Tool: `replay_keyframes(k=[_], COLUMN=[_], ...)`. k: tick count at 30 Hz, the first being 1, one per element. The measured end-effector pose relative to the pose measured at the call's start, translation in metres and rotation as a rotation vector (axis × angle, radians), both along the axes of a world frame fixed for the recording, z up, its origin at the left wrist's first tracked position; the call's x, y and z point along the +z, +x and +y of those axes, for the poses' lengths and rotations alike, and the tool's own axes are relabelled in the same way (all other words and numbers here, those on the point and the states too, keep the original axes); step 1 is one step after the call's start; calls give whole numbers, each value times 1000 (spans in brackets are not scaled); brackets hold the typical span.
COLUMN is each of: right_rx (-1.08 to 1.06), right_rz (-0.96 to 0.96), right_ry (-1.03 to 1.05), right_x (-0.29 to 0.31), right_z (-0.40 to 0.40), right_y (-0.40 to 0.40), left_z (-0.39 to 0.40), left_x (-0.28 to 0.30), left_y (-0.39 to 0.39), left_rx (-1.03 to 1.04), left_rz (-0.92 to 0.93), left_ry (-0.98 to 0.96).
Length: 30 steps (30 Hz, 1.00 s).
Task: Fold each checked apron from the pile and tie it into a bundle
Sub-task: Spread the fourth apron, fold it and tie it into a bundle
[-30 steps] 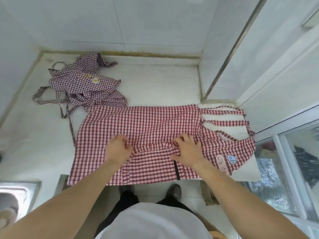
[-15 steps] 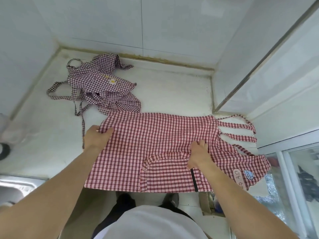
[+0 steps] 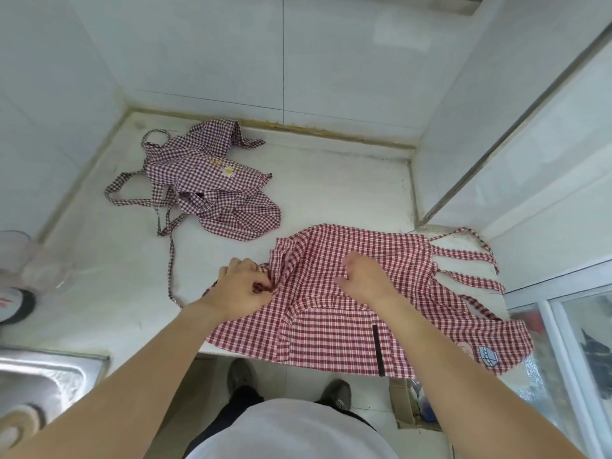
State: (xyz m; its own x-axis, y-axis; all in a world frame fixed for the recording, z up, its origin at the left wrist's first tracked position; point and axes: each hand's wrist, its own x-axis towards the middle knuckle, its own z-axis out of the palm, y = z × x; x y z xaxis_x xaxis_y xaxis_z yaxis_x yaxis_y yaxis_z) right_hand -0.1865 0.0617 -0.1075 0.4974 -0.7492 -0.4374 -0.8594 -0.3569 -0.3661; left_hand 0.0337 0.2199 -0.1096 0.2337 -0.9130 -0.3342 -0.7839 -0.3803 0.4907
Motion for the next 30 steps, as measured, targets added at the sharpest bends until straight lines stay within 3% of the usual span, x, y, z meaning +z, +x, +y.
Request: replay_keyframes(k=[2,4,7,13,19,24,26,30], right_rx=[56,164,344,524,421,378,338,265], right_rz=[-246,-323,-246,-151,-247,-373,-417,-565], right_ry=[-48,-5,-2,-76,-33,16,29,-49], right_x=[5,5,3,3,6,7,8,26], right_z=[11,20,24,25,17,27,27,18], right_y=[23,42,63,79,73,71,70,75], left_z=[0,1,3,1,-9,-22,-26,-38], left_x=[3,4,3,2,-7,-4,0,29], left_y=[-8,-14,-16,-22,-20,-11,-7,3], left_rx=[-46,-90,-103,-4,205,231,281,442], left_rz=[-70,-219,-345,-389,-180,-250,-214,104], left_ry=[63,82,104,20,-86,-35,-106,-382])
